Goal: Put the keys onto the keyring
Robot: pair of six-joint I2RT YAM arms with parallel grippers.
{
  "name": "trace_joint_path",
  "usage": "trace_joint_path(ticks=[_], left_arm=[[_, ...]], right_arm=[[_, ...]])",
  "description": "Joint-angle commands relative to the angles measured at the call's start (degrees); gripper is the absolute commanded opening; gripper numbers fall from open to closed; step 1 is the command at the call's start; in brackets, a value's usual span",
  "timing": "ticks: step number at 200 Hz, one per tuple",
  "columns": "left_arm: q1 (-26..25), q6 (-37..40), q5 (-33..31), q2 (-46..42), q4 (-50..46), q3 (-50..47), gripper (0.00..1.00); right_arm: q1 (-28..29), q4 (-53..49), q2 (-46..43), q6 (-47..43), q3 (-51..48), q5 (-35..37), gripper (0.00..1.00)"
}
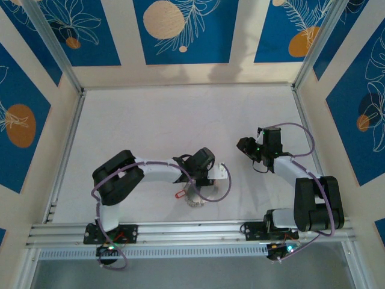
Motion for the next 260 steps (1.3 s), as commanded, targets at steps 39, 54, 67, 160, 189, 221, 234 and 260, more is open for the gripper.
trace_joint_path(ticks=[39, 54, 67, 160, 189, 221, 234, 260], left_arm=[[-0.49, 1.82, 2.51, -1.05, 2.09, -2.72, 0.07], [-0.5, 1.48, 2.47, -0.82, 2.57, -2.53, 0.25], [-0.5, 1.46, 2.52, -0.48, 2.66, -2.11, 0.28], [-0.45, 1.85, -1.01, -0.36, 2.53, -2.28, 0.0], [-0.5, 2.07, -0.89, -1.62, 2.57, -3.28, 0.0], [0.52, 3.55, 2.52, -5.84, 3.12, -6.37, 0.0], [1.69, 4.39, 4.94, -8.45, 2.63, -7.56, 0.0], [4.77, 5.97, 10.18, -13.71, -0.43, -9.05, 0.0]], right_arm=[[0.18, 0.75, 0.07, -0.15, -0.3, 0.19, 0.38], [0.31, 0.92, 0.24, -0.07, -0.1, 0.19, 0.38], [0.42, 1.0, 0.33, -0.01, -0.02, 0.21, 0.38], [0.61, 1.1, -0.02, 0.18, -0.1, 0.78, 0.38], [0.94, 1.3, 0.01, -1.09, -0.1, 0.75, 0.37], [2.89, 5.0, -1.61, -8.03, -1.6, 0.4, 0.4], [4.6, 7.13, -2.93, -12.13, -2.64, 1.41, 0.41], [7.44, 15.35, -4.99, -19.6, -5.78, 0.79, 0.42]])
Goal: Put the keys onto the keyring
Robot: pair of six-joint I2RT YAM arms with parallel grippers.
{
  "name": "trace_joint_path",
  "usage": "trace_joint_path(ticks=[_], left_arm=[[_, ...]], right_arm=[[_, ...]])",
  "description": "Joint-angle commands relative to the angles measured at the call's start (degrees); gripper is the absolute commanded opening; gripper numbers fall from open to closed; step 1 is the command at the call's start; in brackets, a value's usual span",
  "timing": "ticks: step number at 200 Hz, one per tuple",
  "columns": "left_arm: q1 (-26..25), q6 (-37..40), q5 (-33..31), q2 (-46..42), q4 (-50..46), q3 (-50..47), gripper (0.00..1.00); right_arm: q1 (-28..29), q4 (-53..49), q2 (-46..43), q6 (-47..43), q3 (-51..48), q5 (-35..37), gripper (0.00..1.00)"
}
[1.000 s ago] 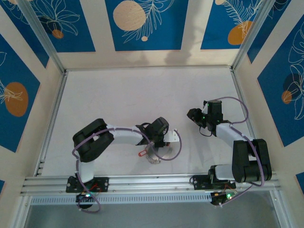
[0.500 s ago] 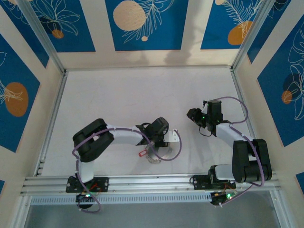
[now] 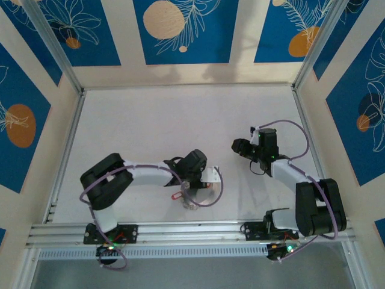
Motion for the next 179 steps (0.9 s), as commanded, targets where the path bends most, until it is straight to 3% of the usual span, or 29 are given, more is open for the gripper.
trace_joint_path(ticks=[1, 18, 66, 95, 125, 151, 179], left_arm=[[2.94, 2.6, 6.63, -5.72, -2.52, -1.19, 0.0], [5.03, 3.49, 9.45, -8.41, -3.56, -2.16, 0.0], [8.8, 7.02, 16.68, -12.57, -6.76, -3.93, 0.0], [10.15, 9.4, 18.38, -15.82, -10.56, -3.74, 0.0], [11.8, 11.5, 19.76, -20.07, -14.6, -3.48, 0.0], [13.25, 13.37, 21.34, -22.88, -17.16, -3.72, 0.0], [14.1, 14.32, 22.06, -24.47, -18.71, -3.94, 0.0]], right_arm=[[2.23, 9.05, -2.49, -9.36, -2.95, -0.06, 0.42], [4.08, 16.66, -2.28, -12.61, -5.58, -1.4, 0.42], [9.69, 24.98, 1.7, -24.23, -5.33, -7.0, 0.44], [10.39, 28.35, 3.85, -32.14, -3.87, -17.44, 0.45], [11.44, 19.0, 0.46, -42.82, -0.58, -27.83, 0.49], [12.53, 3.51, -2.68, -60.9, 2.27, -29.91, 0.52], [13.03, 3.08, -2.99, -68.98, 1.08, -37.39, 0.52]])
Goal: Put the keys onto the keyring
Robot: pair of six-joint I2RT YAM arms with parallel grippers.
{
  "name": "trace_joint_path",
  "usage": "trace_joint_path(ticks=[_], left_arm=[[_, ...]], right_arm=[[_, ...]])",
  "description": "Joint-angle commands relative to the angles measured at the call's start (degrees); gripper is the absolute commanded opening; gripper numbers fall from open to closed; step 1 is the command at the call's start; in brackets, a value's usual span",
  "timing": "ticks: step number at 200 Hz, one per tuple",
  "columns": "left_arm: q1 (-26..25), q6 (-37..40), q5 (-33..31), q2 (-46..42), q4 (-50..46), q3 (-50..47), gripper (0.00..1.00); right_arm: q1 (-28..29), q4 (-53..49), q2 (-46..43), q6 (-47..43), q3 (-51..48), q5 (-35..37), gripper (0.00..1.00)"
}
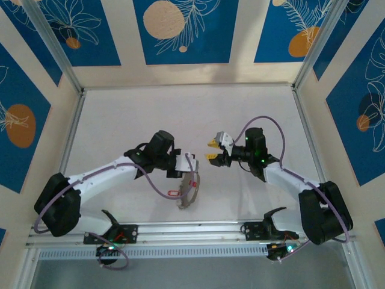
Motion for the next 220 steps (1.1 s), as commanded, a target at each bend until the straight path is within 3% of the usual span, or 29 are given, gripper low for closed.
trace_joint_path(ticks=[1, 29, 70, 175, 220], left_arm=[[1.01, 2.69, 3.51, -1.61, -3.25, -0.47, 0.0], [1.49, 3.86, 4.21, -2.22, -4.23, -0.29, 0.0], [1.54, 4.47, 5.03, -1.96, -4.77, 0.12, 0.0], [1.54, 4.5, 5.64, -1.84, -5.01, 0.77, 0.0], [1.54, 5.42, 5.64, -2.11, -6.08, 1.07, 0.0]], right_arm=[[0.87, -6.91, -0.31, -14.54, 0.02, -9.37, 0.52], [4.35, -7.46, 1.21, -18.45, 0.57, -11.26, 0.51], [7.67, -8.86, 1.86, -22.56, 0.89, -4.5, 0.51], [11.5, -11.14, 5.0, -25.56, 3.42, 0.15, 0.28], [12.16, -12.03, 5.43, -25.34, 3.57, 1.03, 0.26]])
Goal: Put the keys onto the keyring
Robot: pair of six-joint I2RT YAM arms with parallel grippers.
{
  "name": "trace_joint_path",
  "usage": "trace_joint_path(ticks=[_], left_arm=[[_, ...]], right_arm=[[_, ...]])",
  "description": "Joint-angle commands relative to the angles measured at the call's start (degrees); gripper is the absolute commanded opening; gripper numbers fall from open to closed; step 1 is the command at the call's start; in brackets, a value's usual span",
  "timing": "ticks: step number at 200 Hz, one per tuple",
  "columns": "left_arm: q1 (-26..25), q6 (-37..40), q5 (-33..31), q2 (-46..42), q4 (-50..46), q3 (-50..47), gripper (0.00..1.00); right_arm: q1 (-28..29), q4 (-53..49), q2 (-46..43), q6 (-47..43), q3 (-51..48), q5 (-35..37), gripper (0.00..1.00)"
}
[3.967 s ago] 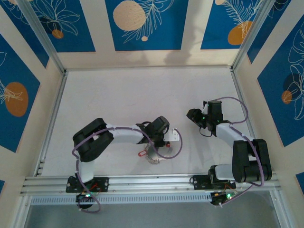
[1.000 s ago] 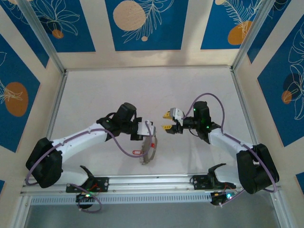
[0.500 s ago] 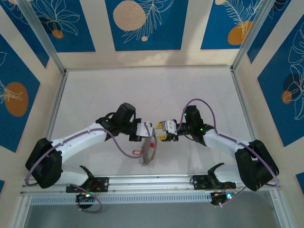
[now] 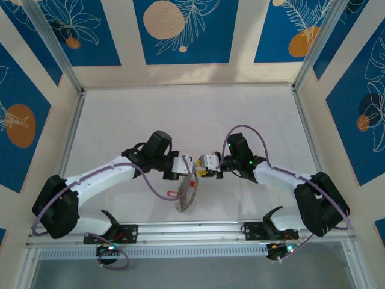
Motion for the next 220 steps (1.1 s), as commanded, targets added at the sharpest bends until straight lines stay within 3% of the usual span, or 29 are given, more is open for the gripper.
trace_joint_path(ticks=[1, 53, 111, 220], left_arm=[[0.51, 2.19, 2.6, -1.32, -1.63, 1.08, 0.0], [0.51, 2.54, 2.23, -1.59, -2.05, 1.2, 0.0], [0.54, 3.5, -0.43, -2.5, -3.75, 0.78, 0.0], [0.22, 10.36, -6.67, -4.15, -6.68, -0.28, 0.0]], right_arm=[[0.71, -2.0, 0.68, -1.1, 1.24, 0.16, 0.26], [1.67, -3.48, 2.34, -1.23, 2.49, 0.26, 0.23], [1.6, -3.09, 2.0, -0.61, 2.91, 1.46, 0.0], [-1.07, 12.26, 2.31, 18.58, -1.36, -4.05, 0.0]])
